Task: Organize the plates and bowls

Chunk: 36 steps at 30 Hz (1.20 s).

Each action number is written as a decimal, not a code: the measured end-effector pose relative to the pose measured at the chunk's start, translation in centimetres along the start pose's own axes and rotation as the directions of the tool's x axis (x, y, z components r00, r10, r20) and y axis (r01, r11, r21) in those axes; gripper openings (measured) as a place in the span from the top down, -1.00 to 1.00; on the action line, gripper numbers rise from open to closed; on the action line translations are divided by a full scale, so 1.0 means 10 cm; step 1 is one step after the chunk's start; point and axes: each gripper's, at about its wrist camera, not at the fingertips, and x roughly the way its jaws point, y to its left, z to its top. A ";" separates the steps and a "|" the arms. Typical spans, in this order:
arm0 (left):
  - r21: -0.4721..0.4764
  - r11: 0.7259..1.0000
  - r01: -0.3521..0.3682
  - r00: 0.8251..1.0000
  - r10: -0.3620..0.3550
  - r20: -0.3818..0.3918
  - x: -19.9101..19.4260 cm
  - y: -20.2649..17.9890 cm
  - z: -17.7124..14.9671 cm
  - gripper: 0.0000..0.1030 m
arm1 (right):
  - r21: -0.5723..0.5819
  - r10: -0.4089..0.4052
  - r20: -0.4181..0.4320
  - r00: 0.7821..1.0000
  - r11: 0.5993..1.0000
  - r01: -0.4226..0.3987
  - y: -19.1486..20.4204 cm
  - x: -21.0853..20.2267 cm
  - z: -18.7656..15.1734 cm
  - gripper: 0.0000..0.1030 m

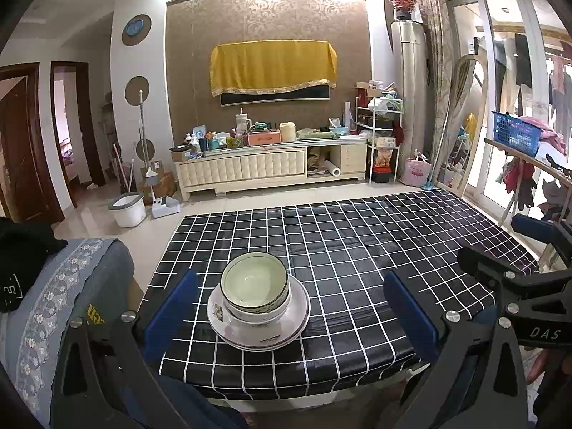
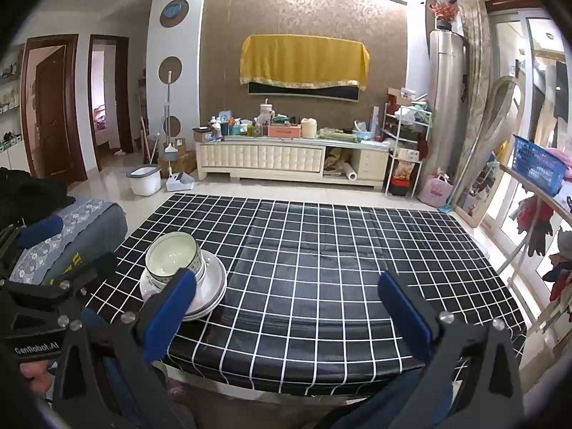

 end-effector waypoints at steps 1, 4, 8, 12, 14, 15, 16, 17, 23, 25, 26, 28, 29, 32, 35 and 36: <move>0.002 1.000 0.003 1.000 -0.003 0.004 -0.02 0.00 0.00 -0.99 | 0.001 0.002 0.000 1.000 1.000 -0.002 0.00 -0.01 0.00 -1.00; 0.000 1.000 0.009 1.000 -0.009 0.009 -0.04 0.00 0.01 -0.99 | -0.003 0.001 -0.005 1.000 1.000 -0.001 0.02 -0.02 -0.01 -1.00; 0.003 1.000 0.015 1.000 -0.015 0.009 -0.05 -0.01 0.00 -0.99 | 0.000 0.003 -0.006 1.000 1.000 -0.003 0.02 -0.03 -0.02 -1.00; 0.002 1.000 0.014 1.000 -0.014 0.007 -0.05 -0.02 0.00 -0.99 | 0.002 0.003 -0.007 1.000 1.000 -0.003 0.02 -0.03 -0.03 -1.00; 0.000 1.000 0.013 1.000 -0.013 0.006 -0.06 -0.02 -0.01 -0.99 | 0.002 0.005 -0.004 1.000 1.000 -0.005 0.02 -0.04 -0.02 -1.00; 0.000 1.000 0.014 1.000 -0.014 0.006 -0.06 -0.02 -0.01 -0.99 | 0.003 0.005 -0.005 1.000 1.000 -0.005 0.02 -0.05 -0.03 -1.00; 0.001 1.000 0.016 1.000 -0.016 0.005 -0.05 -0.02 -0.01 -0.99 | 0.004 0.007 -0.003 1.000 1.000 -0.007 0.02 -0.05 -0.03 -1.00; 0.001 1.000 0.015 1.000 -0.015 0.005 -0.06 -0.02 0.00 -0.99 | 0.004 0.007 -0.003 1.000 1.000 -0.007 0.02 -0.06 -0.03 -0.99; 0.006 1.000 0.016 1.000 -0.016 0.011 -0.09 -0.06 0.00 -0.99 | 0.009 0.007 -0.007 1.000 1.000 -0.007 0.03 -0.07 -0.04 -1.00; 0.005 1.000 0.013 1.000 -0.013 0.011 -0.09 -0.07 -0.01 -0.99 | 0.011 0.010 -0.012 1.000 1.000 -0.010 0.04 -0.09 -0.04 -1.00; 0.005 1.000 0.013 1.000 -0.013 0.009 -0.09 -0.07 -0.01 -0.99 | 0.012 0.010 -0.012 1.000 1.000 -0.010 0.02 -0.10 -0.06 -1.00; 0.004 1.000 0.013 1.000 -0.013 0.007 -0.09 -0.07 -0.01 -0.99 | 0.009 0.008 -0.012 1.000 1.000 -0.008 0.04 -0.12 -0.06 -1.00; 0.004 1.000 0.015 1.000 -0.015 0.007 -0.09 -0.08 -0.02 -0.99 | 0.009 0.008 -0.012 1.000 1.000 -0.008 0.03 -0.11 -0.06 -1.00; 0.002 1.000 0.016 1.000 -0.016 0.006 -0.10 -0.09 -0.02 -1.00 | 0.010 0.010 -0.013 1.000 1.000 -0.010 0.02 -0.12 -0.07 -1.00; 0.000 1.000 0.014 1.000 -0.014 0.003 -0.10 -0.09 -0.01 -0.99 | 0.010 0.010 -0.013 1.000 1.000 -0.010 0.02 -0.13 -0.07 -1.00; -0.001 1.000 0.013 1.000 -0.013 0.003 -0.10 -0.09 -0.01 -0.99 | 0.010 0.011 -0.013 1.000 1.000 -0.011 0.02 -0.13 -0.07 -1.00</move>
